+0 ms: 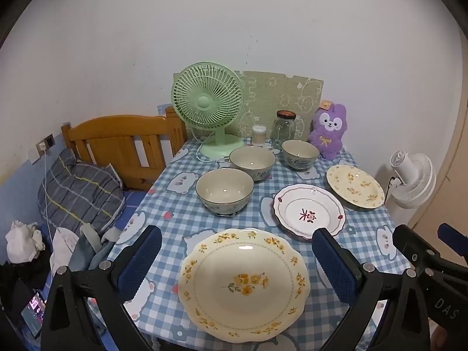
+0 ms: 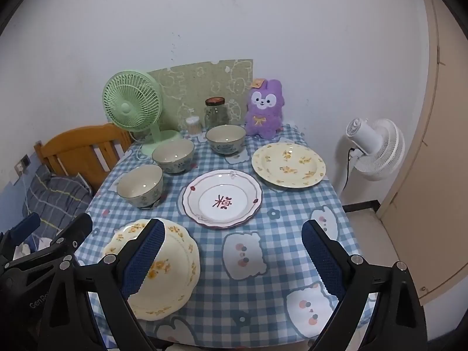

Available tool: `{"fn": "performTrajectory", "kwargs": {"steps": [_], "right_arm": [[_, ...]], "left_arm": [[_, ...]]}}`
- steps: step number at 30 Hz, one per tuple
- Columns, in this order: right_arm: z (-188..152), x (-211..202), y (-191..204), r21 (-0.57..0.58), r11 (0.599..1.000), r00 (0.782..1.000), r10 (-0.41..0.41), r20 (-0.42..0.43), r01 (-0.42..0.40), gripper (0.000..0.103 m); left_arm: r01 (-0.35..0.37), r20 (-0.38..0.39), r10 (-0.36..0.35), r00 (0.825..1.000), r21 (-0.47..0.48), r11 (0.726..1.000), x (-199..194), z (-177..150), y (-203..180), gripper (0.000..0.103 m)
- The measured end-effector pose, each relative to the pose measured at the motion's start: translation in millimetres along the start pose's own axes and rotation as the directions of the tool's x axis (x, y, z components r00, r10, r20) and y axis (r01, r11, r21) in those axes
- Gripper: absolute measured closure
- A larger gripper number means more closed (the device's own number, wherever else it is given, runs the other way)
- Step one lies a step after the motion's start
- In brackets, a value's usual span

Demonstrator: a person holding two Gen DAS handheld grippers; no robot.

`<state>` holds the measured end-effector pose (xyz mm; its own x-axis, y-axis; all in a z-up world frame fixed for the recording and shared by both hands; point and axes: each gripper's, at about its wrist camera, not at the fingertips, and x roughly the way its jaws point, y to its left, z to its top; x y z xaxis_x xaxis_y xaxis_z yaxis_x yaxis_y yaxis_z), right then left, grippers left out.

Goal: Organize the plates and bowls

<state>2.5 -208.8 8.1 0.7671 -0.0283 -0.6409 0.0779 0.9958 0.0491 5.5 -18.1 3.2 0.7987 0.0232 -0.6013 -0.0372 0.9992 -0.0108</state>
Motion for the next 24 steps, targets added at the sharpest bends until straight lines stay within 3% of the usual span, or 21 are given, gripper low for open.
{"fn": "performTrajectory", "kwargs": {"steps": [24], "right_arm": [[1.7,0.8,2.3,0.013,1.000,1.000,-0.014,0.006,0.014,0.007]], "left_arm": [[-0.004,0.010,0.003,1.000,0.036,0.999,2.6,-1.9,-0.2,0.000]]}}
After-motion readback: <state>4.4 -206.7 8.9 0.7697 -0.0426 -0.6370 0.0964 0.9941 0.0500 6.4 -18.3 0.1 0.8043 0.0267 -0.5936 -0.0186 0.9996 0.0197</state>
